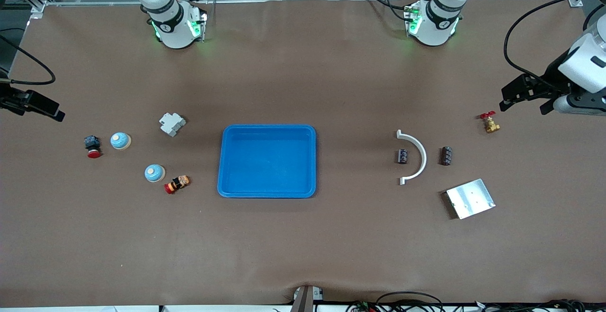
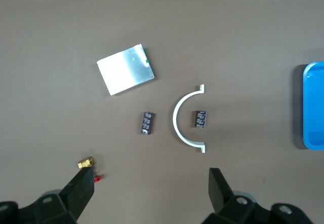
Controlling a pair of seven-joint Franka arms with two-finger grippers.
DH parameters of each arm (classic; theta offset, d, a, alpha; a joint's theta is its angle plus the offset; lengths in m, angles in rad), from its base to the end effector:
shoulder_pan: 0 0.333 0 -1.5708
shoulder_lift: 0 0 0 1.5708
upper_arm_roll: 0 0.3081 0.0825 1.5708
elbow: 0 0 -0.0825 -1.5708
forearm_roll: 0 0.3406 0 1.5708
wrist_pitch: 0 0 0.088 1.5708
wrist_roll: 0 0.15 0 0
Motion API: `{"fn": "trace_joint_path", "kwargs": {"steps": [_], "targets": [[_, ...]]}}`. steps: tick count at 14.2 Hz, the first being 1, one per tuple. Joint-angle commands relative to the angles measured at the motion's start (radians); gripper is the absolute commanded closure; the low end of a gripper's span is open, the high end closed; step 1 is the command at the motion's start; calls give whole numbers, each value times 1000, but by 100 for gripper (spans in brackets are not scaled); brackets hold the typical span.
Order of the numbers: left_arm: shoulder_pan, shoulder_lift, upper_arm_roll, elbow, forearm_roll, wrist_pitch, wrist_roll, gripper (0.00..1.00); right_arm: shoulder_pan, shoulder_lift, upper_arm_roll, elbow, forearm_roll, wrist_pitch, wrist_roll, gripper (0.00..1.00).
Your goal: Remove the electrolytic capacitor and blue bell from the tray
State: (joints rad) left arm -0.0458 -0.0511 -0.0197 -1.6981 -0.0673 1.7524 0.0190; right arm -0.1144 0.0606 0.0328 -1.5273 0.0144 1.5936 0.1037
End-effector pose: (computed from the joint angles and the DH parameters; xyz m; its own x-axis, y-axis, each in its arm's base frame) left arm 0.5142 -0.0428 0.5616 0.9918 -0.0720 0.1060 -0.0790 -0.9948 0.0640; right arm 0.5302 -0.0417 0.5627 0.9828 -0.1846 0.0040 -0.1845 -0.9827 -0.0169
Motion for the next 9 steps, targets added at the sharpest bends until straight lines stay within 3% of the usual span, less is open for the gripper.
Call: {"fn": "trace_joint_path", "kwargs": {"steps": [1, 6, 9], "targets": [[18, 32, -16, 101, 29, -69, 12, 0, -4, -5, 6, 15, -1, -12, 5, 0], [17, 65, -16, 178, 23, -117, 41, 0, -5, -5, 3, 16, 4, -14, 7, 0], [17, 111, -14, 271, 33, -224, 39, 0, -7, -5, 1, 16, 9, -14, 7, 0]]}}
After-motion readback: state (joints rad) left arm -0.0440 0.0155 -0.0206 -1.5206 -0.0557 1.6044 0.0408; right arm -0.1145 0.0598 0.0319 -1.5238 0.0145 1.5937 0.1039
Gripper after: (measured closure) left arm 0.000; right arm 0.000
